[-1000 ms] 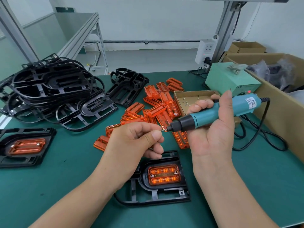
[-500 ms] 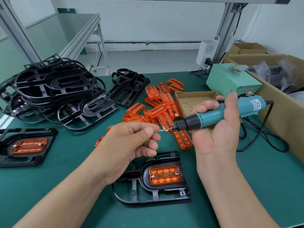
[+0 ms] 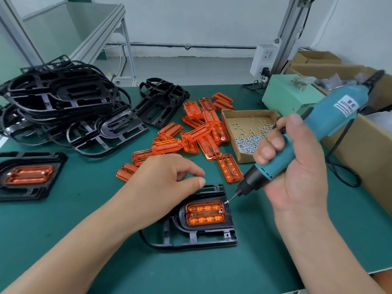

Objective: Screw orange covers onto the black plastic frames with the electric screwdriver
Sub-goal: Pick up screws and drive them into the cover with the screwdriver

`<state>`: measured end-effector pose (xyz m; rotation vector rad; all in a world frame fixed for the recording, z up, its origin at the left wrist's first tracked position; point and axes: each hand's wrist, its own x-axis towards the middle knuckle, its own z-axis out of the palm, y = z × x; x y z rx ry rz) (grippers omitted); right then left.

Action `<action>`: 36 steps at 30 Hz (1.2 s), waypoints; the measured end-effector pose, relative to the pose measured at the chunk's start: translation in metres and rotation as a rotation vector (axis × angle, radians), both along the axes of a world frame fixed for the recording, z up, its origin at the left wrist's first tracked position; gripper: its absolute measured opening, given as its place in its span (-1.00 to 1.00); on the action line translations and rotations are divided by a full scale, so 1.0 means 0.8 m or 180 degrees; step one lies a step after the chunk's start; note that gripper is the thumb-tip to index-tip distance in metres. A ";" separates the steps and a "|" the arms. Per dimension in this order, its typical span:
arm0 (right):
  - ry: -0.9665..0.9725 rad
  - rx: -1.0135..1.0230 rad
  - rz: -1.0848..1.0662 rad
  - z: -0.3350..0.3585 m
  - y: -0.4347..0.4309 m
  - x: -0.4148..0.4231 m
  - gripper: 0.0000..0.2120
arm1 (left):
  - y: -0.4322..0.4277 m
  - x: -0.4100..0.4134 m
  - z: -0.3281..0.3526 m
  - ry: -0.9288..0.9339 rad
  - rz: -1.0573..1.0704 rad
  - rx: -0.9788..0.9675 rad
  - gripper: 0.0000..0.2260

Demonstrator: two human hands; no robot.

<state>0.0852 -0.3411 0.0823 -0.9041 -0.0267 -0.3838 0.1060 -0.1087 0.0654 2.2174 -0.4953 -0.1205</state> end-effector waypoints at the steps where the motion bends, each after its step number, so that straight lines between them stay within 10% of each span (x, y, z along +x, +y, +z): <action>1: -0.0009 -0.0075 0.0031 0.000 0.001 -0.001 -0.85 | -0.001 -0.001 -0.001 -0.0055 -0.0019 0.0164 -0.88; 14: 0.0029 -0.0364 0.0147 -0.003 0.009 -0.001 -0.85 | -0.015 -0.010 -0.002 -0.0616 -0.0304 0.1446 -0.47; 36: -0.0716 -0.1850 0.0871 0.019 0.049 -0.002 -0.87 | -0.033 -0.017 0.005 -0.0626 -0.0243 0.2245 -0.63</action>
